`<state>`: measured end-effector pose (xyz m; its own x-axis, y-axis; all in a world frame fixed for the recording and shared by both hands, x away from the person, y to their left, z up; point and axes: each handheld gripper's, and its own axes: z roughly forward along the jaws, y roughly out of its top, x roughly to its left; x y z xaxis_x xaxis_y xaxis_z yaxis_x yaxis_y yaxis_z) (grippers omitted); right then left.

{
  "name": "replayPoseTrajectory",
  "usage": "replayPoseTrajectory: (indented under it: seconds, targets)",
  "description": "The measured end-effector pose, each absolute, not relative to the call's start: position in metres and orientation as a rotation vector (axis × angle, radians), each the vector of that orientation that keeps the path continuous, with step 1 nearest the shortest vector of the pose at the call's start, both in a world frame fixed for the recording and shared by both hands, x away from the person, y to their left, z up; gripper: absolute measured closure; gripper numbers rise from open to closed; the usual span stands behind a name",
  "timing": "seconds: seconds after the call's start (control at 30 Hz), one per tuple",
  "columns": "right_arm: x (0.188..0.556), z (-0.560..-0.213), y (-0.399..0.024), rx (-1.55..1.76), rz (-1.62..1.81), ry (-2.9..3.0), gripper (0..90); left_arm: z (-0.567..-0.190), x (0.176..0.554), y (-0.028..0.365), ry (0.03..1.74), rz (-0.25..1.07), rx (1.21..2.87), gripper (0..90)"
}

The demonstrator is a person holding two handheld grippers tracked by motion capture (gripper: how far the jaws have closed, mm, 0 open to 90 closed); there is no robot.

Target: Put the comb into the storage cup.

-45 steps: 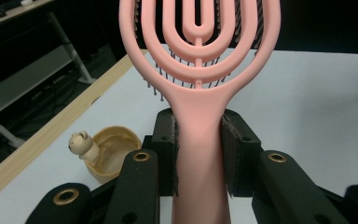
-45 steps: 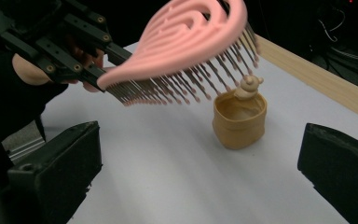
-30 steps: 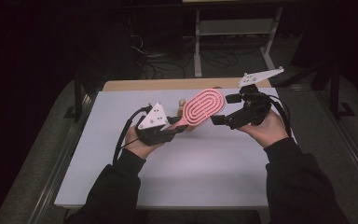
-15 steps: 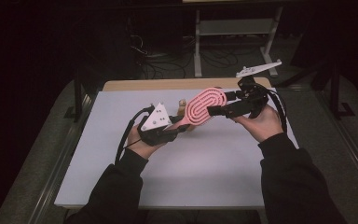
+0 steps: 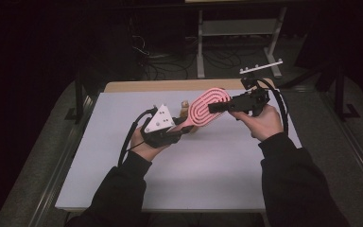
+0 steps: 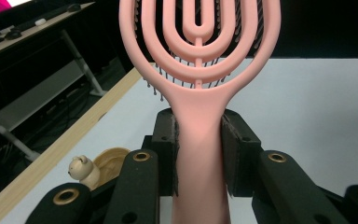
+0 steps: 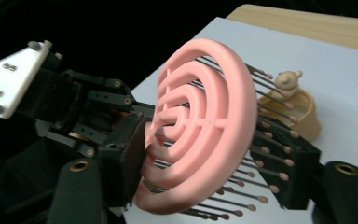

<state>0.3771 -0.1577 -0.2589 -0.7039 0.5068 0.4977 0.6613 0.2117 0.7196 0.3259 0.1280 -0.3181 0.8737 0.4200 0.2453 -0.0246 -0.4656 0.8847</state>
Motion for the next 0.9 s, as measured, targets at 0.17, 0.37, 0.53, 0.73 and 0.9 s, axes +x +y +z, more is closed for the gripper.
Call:
replayPoseTrajectory:
  seconds: [0.17,0.37,0.53,0.73,0.9]
  targets:
    - [0.3792,-0.2585,-0.1598,-1.158,-1.514,-2.243,42.1,-0.3185,0.3267,0.1279,0.293,0.521,2.000,70.0]
    - [0.3807,-0.2585,-0.1599,-1.176,-1.495,-2.183,49.3,-0.3196,0.3274,0.1272,0.299,0.504,2.004,70.2]
    - [0.3822,-0.2597,-0.1594,-1.163,-1.473,-2.127,54.4,-0.3211,0.3283,0.1273,0.305,0.490,2.010,70.4]
    - [0.3812,-0.2584,-0.1559,-1.146,-1.455,-2.105,60.5,-0.3241,0.3302,0.1259,0.314,0.471,2.015,71.1]
    - [0.3805,-0.2561,-0.1530,-1.127,-1.449,-2.105,61.6,-0.3247,0.3307,0.1266,0.317,0.461,2.013,71.2]
